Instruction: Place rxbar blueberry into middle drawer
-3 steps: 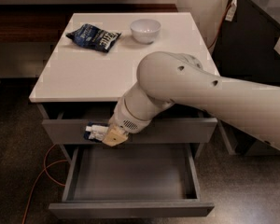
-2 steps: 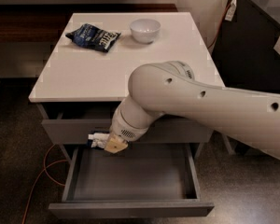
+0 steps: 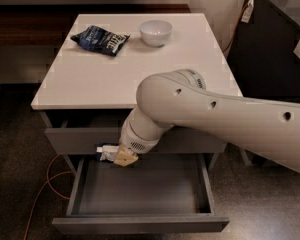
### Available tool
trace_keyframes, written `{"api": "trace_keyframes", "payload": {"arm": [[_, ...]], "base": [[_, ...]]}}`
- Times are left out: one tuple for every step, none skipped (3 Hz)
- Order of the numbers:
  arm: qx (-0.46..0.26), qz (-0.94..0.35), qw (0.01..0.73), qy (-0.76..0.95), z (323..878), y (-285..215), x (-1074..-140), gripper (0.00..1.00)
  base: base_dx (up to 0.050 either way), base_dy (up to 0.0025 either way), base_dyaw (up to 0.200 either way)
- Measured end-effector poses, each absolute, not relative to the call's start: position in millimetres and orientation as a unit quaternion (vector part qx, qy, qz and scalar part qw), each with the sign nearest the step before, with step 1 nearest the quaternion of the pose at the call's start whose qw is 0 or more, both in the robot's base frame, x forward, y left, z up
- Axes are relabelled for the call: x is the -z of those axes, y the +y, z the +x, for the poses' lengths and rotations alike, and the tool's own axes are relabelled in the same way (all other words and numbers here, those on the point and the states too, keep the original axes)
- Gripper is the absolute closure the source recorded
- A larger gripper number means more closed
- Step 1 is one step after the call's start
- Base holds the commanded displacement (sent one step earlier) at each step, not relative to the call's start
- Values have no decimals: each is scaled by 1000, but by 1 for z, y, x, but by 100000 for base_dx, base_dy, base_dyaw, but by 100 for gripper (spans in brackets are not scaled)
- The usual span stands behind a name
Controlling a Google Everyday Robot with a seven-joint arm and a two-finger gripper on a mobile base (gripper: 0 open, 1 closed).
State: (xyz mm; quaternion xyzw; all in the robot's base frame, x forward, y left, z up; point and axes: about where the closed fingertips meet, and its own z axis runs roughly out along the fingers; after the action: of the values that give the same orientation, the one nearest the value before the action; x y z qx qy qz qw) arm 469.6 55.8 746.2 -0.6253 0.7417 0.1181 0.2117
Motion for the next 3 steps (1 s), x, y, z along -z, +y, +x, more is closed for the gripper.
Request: {"api": "trace_keyframes", "payload": {"arm": [[-108,-634,200,739,462,48,-717,100],[-94,-643,189,736,452,37,-686,100],[-99,-640,199,736,458,24,-646,100]], "base": [[0,0,0],[0,0,0],[0,0,0]]}}
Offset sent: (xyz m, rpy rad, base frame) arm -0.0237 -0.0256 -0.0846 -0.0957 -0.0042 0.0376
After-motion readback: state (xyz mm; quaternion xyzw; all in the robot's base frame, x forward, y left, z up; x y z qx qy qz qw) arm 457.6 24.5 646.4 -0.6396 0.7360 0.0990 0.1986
